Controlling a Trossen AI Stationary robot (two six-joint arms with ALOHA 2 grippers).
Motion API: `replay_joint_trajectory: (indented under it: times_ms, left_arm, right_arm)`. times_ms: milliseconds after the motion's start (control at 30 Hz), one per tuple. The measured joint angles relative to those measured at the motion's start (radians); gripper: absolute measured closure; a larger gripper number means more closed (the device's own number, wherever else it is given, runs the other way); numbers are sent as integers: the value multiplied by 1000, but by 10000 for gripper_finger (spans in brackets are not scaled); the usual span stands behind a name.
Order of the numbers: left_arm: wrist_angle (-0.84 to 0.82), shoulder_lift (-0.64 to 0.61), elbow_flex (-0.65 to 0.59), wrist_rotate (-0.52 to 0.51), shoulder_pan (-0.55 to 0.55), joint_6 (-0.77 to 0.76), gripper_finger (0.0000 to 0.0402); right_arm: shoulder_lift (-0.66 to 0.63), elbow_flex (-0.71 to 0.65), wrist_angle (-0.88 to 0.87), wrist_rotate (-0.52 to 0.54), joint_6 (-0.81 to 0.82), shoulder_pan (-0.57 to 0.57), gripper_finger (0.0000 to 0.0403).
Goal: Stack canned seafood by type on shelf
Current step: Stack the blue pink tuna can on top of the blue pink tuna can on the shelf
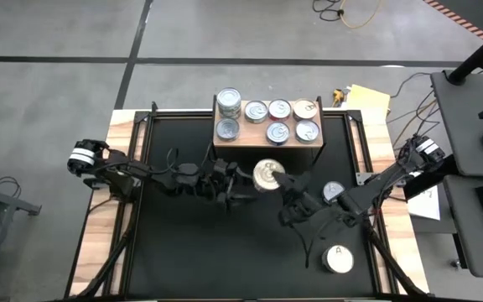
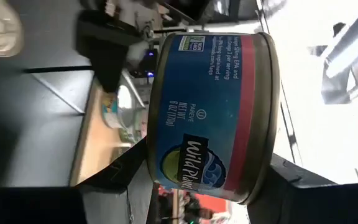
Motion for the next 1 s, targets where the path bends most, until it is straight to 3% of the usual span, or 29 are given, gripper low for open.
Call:
replay_joint_trajectory:
  times_ms: [200,333,400,600,733,867,1000]
  left_arm:
    - [-144,-63,0,103,51,117,48]
    - [-365,-165,0,89,64,277,59]
    - [-500,-224,10,36,66,361,66]
    - [-925,-374,48,-207,67,613,77]
    - [-1054,-431,48,-404,68,683,78]
    - [-1063,-465,48,-423,68,675,78]
    - [-1065,-468,48,-424,67,577,78]
  right_arm:
    - [-106,-15,-17,-5,67,-94,221]
    - [-198,-19,-83,-122,184,-200,221]
    - [-233,-19,-112,-190,261,-267,221]
    - [-273,-13,-217,-259,519,-489,221]
    - [-251,-13,-298,-341,604,-609,221]
    - [-240,-13,-393,-370,688,-696,221]
    - [-237,-13,-508,-480,804,-732,221]
